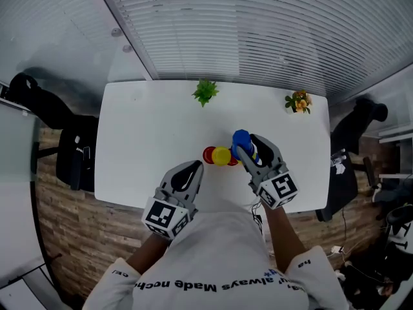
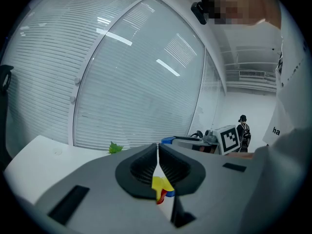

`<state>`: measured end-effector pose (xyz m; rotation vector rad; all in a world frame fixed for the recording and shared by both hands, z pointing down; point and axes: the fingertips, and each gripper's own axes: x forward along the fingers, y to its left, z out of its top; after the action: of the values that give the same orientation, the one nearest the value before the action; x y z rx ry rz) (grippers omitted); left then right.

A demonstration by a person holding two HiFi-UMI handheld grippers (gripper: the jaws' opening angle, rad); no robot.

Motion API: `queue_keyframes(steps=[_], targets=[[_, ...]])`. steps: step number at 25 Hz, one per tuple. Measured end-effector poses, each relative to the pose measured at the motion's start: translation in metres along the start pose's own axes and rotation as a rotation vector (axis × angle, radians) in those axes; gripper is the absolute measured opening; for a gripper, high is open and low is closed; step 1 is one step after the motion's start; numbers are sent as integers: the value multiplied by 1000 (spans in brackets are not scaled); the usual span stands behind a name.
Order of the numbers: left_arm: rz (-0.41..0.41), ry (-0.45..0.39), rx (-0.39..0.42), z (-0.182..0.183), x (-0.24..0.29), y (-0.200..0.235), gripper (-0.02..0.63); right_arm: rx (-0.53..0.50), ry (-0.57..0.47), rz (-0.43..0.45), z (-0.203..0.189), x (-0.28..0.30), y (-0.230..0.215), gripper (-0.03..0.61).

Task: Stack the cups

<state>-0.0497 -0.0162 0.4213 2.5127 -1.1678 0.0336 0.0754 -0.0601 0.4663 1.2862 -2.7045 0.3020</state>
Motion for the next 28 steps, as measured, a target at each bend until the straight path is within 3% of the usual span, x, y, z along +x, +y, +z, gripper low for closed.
queue_keyframes(steps=[6,16,28], targets=[[-10,6,1,-3,2,-3,29,-59,-92,-106,-8,-11,9,198],[-11,15,3,-5,3,-4,29,-86,-149,-200,-25,-6,19,199],[-9,20,-2,-6,2,-3,29,-122,-161,-240,-38,1,19,199]])
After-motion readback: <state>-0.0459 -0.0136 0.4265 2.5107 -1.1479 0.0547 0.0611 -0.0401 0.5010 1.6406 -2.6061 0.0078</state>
